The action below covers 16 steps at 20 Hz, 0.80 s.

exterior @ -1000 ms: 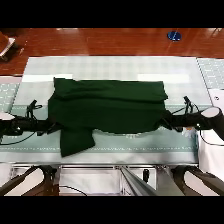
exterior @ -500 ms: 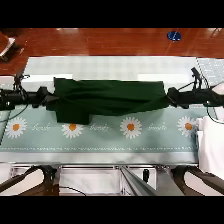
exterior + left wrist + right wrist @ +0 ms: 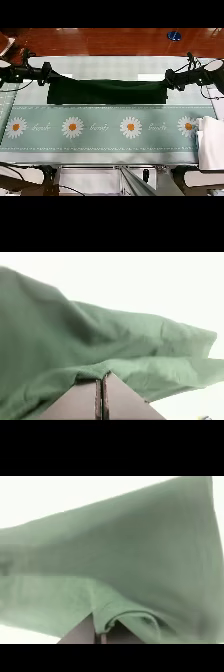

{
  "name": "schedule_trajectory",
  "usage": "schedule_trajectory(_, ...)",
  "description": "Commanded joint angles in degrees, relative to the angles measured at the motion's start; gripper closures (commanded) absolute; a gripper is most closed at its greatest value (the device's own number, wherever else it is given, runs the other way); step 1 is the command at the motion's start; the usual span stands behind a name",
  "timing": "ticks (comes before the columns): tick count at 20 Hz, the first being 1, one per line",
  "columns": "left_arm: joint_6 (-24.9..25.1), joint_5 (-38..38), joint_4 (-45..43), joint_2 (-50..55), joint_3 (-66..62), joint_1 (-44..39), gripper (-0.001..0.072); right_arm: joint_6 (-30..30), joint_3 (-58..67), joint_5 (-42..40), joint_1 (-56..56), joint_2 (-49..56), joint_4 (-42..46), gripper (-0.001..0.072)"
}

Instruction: Fold the shirts.

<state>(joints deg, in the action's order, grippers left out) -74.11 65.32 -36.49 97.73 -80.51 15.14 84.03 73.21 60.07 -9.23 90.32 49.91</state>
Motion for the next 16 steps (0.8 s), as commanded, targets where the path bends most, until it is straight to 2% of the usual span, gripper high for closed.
schedule_trajectory(1, -2.3, 3.3, 0.0, 8.3, -9.3, -0.3, 0.0686, 1.1, 6.6, 0.1, -0.4, 6.9, -0.1, 0.0691)
schedule_trajectory(4, -2.3, 4.9, 0.1, 12.2, -10.8, -1.1, 0.0665, 1.1, 8.5, -0.6, -0.3, 10.3, -1.0, 0.067)
schedule_trajectory(5, -2.3, 4.9, 0.1, 12.9, -10.8, -1.3, 0.0542, 1.3, 8.5, -1.4, -0.2, 11.0, -1.6, 0.0502)
schedule_trajectory(6, -2.3, 5.6, 0.1, 13.5, -10.8, -1.6, 0.0339, 1.2, 8.5, -2.1, -0.2, 11.6, -1.7, 0.0321)
schedule_trajectory(7, -2.1, 7.7, -0.1, 13.7, -10.8, -1.7, 0.0201, 0.4, 8.5, -2.6, -0.2, 11.6, -0.4, 0.0296)
schedule_trajectory(11, -3.0, 19.0, -9.7, 11.4, -15.9, 5.2, 0.02, 0.7, 11.5, 6.5, -5.9, 7.4, 11.1, 0.0297)
schedule_trajectory(14, -2.9, 17.6, -11.0, 3.5, -13.4, 11.7, 0.02, 1.8, 10.0, 9.2, -12.5, 1.9, 14.7, 0.0297)
schedule_trajectory(16, -0.4, 11.5, -11.1, -4.5, -6.0, 13.4, 0.02, 2.3, 5.9, 7.4, -15.3, 0.2, 13.7, 0.0297)
